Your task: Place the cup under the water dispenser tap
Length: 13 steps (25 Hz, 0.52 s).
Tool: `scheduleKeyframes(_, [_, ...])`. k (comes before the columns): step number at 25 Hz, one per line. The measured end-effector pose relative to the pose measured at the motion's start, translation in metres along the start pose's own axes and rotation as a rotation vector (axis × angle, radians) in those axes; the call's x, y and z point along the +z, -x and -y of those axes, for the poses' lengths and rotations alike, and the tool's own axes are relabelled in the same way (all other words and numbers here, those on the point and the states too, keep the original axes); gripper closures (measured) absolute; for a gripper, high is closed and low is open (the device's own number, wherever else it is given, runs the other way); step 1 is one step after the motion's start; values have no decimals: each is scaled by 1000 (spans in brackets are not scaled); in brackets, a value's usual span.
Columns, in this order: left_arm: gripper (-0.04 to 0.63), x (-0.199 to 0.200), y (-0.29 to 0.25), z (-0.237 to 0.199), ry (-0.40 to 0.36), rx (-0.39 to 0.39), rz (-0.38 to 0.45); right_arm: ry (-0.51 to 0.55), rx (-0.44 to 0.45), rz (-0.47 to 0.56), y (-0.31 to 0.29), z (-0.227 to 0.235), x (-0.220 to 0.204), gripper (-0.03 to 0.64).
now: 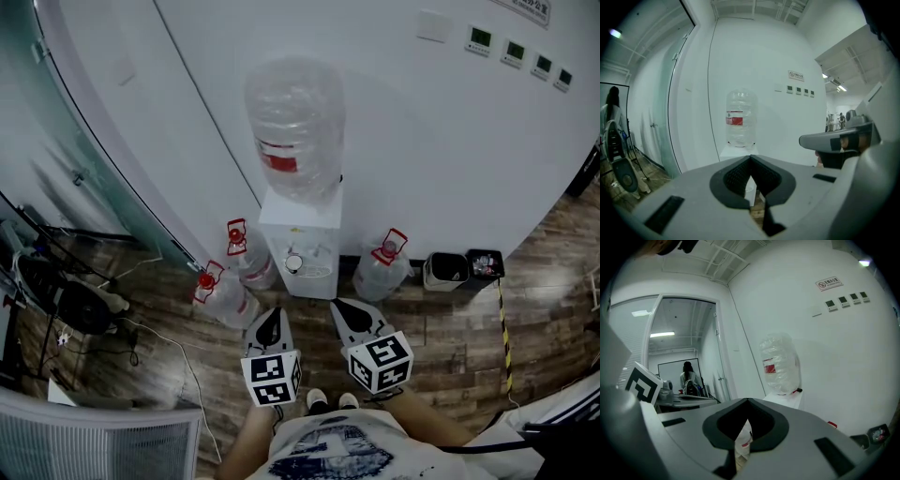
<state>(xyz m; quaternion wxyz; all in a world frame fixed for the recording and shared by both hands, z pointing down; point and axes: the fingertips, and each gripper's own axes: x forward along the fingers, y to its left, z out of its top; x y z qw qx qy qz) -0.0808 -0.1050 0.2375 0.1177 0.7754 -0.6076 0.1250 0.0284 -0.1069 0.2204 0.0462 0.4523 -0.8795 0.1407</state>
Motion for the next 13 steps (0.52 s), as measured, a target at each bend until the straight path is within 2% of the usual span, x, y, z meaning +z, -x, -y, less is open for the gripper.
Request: scheduleKeyframes(13, [545, 0, -6, -10, 13, 0, 6, -12, 12, -7, -15, 2, -1, 597])
